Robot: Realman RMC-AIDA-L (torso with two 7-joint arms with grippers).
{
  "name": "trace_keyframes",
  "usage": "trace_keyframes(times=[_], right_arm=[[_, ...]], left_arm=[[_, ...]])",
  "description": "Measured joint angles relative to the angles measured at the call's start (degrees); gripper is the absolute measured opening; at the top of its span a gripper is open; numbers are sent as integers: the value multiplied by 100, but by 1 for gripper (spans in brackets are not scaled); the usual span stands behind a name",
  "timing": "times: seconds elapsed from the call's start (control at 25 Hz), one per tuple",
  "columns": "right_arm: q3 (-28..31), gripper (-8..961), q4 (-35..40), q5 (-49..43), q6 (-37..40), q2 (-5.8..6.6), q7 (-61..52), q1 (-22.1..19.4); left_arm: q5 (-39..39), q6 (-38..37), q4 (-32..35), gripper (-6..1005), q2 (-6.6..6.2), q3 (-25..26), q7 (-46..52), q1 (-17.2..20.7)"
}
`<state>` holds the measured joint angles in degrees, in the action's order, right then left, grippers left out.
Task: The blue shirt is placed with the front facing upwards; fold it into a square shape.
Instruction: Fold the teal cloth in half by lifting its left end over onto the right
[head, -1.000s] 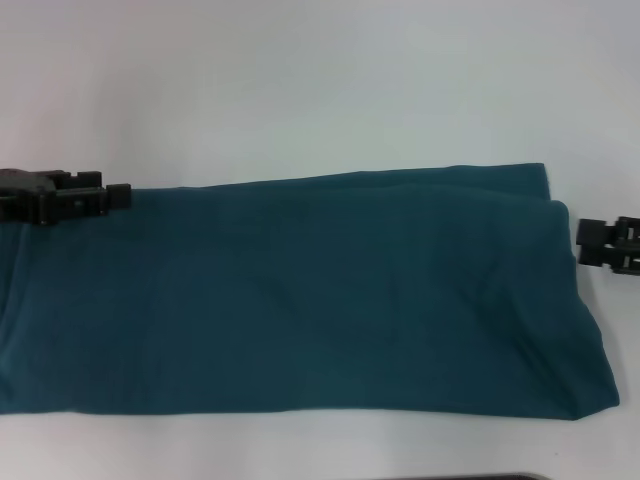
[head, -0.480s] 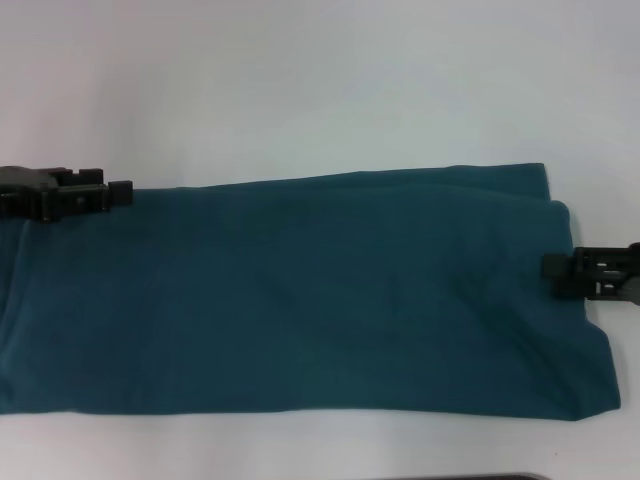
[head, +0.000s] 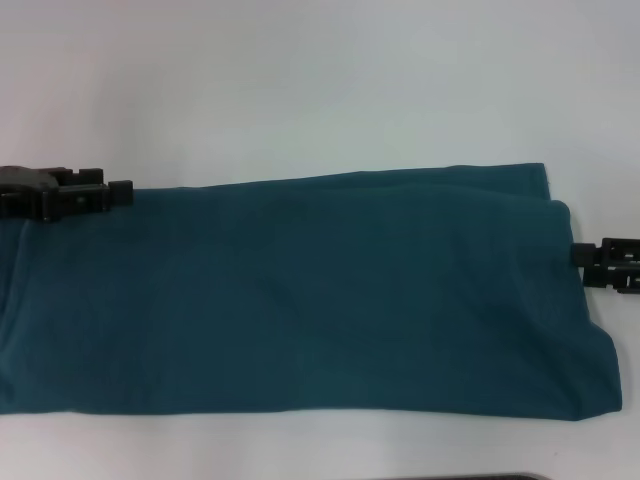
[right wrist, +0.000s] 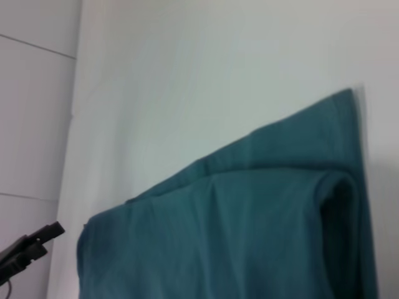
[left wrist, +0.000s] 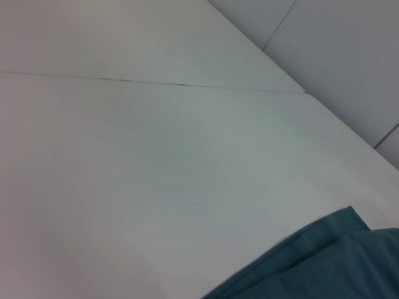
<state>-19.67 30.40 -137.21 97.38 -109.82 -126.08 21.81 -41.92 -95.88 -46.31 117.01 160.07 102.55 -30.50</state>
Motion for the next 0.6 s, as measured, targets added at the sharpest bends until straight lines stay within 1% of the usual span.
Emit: trace_keyframes(times=[0.16,0.32,0.44,0.6], right_arm=[[180,725,96,106,282,50,56,-22],[286,725,161,240,698,57,170,-32],[214,725,158,214,830,2,223,17],[-92,724,107,185,875,-45,291,52]], left_arm=[[0,0,0,658,3,-2,6,1],[0,6,0,659,8,-2,6,4],[0,25,0,659,13,-2,-1,-1],[0,42,6,659,14,-2,-2,-16]])
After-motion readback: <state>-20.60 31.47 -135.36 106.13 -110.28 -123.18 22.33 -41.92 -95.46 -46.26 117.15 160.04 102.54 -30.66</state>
